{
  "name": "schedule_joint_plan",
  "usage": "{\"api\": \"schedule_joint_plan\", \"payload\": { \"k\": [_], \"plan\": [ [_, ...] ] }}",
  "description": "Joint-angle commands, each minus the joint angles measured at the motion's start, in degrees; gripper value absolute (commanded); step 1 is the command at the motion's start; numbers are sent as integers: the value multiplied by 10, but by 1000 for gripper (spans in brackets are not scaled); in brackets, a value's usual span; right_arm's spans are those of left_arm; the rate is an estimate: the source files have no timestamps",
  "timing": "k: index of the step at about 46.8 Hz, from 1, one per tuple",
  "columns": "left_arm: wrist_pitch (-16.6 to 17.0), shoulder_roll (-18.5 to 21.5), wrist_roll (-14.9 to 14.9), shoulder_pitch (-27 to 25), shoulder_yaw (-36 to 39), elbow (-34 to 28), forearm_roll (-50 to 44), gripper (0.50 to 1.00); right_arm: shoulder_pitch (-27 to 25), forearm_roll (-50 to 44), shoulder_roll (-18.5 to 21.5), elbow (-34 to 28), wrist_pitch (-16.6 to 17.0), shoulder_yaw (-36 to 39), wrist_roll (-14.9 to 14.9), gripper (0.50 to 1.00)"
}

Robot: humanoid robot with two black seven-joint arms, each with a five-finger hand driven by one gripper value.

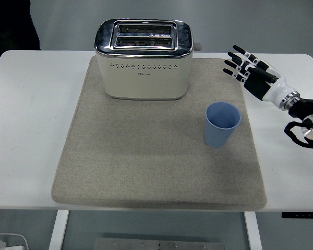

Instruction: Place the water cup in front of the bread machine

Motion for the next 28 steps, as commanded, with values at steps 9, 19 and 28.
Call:
{"api": "schedule_joint_plan", "payload": {
  "k": [9, 19, 28],
  "plan": [
    [0, 0, 0, 0, 0, 0, 0, 1000, -20, 0, -48, 3, 52, 0, 1, 926],
    [0, 0, 0, 0, 0, -1, 1, 1000, -49, 0, -99, 19, 97, 0, 4, 926],
    [0, 0, 0, -1, 0, 0, 0, 1000, -81, -4, -149, 39, 134, 2, 14, 926]
  ]
}}
